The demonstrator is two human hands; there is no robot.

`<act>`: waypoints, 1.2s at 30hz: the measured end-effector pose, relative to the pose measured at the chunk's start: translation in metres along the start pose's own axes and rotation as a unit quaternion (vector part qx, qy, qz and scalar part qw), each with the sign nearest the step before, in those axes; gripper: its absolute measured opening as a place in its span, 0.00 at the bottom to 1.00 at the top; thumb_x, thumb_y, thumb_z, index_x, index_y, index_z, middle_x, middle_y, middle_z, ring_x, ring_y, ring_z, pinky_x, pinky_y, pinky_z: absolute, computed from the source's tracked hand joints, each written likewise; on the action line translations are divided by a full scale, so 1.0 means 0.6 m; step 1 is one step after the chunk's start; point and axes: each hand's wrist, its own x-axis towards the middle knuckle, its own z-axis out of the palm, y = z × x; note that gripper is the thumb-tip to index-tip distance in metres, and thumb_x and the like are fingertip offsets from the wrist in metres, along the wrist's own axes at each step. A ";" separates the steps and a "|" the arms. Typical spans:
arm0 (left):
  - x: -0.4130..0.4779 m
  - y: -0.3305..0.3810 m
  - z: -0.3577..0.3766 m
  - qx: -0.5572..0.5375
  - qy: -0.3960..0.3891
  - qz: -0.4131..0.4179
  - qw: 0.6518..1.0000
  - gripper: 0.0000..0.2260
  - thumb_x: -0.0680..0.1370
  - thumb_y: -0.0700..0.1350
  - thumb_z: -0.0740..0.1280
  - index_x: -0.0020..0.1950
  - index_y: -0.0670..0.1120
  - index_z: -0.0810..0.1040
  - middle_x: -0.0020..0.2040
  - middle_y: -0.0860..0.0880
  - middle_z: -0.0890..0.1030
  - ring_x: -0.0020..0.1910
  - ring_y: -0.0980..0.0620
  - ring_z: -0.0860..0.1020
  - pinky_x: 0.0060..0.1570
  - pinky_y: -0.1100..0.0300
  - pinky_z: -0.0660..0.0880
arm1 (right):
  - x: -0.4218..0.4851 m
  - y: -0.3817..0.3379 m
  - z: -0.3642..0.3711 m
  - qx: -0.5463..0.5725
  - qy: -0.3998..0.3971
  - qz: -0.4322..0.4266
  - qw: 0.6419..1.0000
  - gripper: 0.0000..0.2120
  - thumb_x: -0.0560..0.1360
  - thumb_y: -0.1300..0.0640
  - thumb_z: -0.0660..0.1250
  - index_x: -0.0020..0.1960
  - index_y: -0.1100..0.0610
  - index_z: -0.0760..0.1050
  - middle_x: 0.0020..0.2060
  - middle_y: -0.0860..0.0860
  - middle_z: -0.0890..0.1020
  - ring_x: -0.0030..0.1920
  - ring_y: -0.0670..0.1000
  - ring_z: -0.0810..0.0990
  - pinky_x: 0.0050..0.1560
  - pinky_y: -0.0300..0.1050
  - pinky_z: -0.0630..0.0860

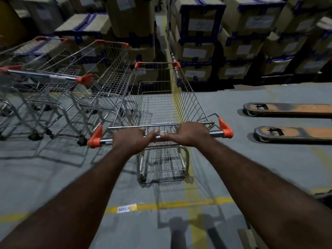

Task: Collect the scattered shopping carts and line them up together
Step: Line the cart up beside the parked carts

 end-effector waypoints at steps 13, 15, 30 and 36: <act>-0.120 -0.022 -0.009 0.001 -0.034 0.090 0.995 0.42 0.72 0.79 0.41 0.52 0.51 0.82 0.49 0.48 0.84 0.53 0.47 0.80 0.53 0.51 0.73 | -0.131 -0.058 0.014 0.031 -0.012 0.034 0.999 0.52 0.55 0.11 0.39 0.34 0.56 0.77 0.33 0.53 0.80 0.38 0.53 0.80 0.45 0.48 0.79; -0.136 -0.025 -0.004 -0.003 -0.041 0.094 0.995 0.42 0.72 0.80 0.41 0.55 0.51 0.82 0.52 0.48 0.84 0.55 0.46 0.80 0.53 0.50 0.72 | -0.150 -0.065 0.019 0.026 -0.012 0.038 0.999 0.48 0.60 0.13 0.43 0.34 0.56 0.77 0.33 0.52 0.79 0.38 0.52 0.79 0.41 0.45 0.75; -0.275 -0.012 0.022 -0.003 -0.046 0.092 0.995 0.46 0.71 0.80 0.41 0.64 0.51 0.81 0.59 0.46 0.83 0.61 0.45 0.79 0.59 0.48 0.73 | -0.271 -0.083 0.061 0.015 -0.007 0.026 1.000 0.45 0.63 0.14 0.43 0.32 0.55 0.74 0.31 0.52 0.77 0.37 0.52 0.78 0.45 0.48 0.77; -0.297 0.011 0.024 0.004 -0.032 0.073 0.997 0.45 0.70 0.80 0.40 0.58 0.51 0.82 0.55 0.47 0.84 0.57 0.46 0.80 0.57 0.49 0.74 | -0.292 -0.067 0.062 0.011 0.005 0.009 1.000 0.47 0.63 0.14 0.44 0.33 0.56 0.77 0.32 0.52 0.79 0.37 0.52 0.79 0.41 0.44 0.75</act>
